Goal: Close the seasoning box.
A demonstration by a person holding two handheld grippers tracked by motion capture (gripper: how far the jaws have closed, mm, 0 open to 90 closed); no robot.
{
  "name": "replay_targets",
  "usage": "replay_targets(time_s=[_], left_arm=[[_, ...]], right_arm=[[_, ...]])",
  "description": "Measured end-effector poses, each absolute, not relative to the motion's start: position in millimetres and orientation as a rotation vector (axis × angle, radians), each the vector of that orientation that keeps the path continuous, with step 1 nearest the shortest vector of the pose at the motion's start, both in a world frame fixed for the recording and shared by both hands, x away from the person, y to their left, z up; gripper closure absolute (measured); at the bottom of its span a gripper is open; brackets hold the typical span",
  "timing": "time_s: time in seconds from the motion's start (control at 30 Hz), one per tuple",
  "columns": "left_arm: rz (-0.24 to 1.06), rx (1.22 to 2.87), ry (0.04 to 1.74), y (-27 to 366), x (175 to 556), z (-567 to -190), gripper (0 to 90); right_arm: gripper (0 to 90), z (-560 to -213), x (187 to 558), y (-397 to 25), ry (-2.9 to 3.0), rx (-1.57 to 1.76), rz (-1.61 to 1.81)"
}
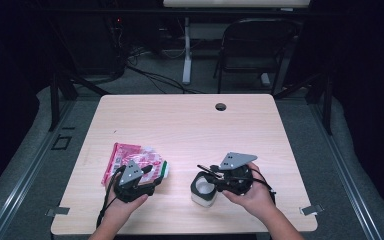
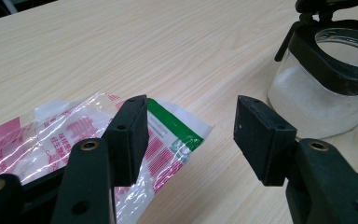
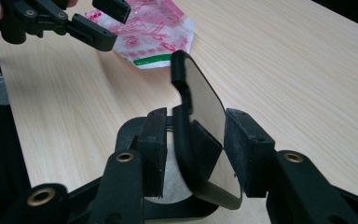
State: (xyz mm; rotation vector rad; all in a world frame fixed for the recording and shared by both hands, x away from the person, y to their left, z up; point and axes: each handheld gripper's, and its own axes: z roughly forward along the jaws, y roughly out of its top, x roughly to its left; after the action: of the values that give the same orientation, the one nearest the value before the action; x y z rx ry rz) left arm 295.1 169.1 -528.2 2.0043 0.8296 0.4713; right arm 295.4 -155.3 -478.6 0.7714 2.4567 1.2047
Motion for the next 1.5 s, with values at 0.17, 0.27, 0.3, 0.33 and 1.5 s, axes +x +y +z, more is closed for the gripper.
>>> replay_targets(time_s=[0.17,0.27,0.3,0.33,1.5], left_arm=[[0.469,2.006,0.831,169.7,295.4,-528.2,45.1],[0.469,2.007,0.83,169.6,295.4,-528.3,45.1],[0.469,2.011,0.831,169.6,295.3,-528.0,45.1],[0.469,2.01,0.83,169.4,295.2,-528.1,45.1],[0.475,2.007,0.832,170.1,295.2,-528.2,44.6]], right_arm=[[58.2,-482.7,291.6,-152.9,2.462,0.742,1.198],[57.9,-483.5,289.9,-152.3,2.459,0.733,1.191],[57.7,-483.9,289.5,-152.1,2.455,0.734,1.194],[57.5,-484.2,289.3,-151.9,2.452,0.736,1.197],[46.4,-498.7,271.0,-147.4,2.466,0.709,1.207]])
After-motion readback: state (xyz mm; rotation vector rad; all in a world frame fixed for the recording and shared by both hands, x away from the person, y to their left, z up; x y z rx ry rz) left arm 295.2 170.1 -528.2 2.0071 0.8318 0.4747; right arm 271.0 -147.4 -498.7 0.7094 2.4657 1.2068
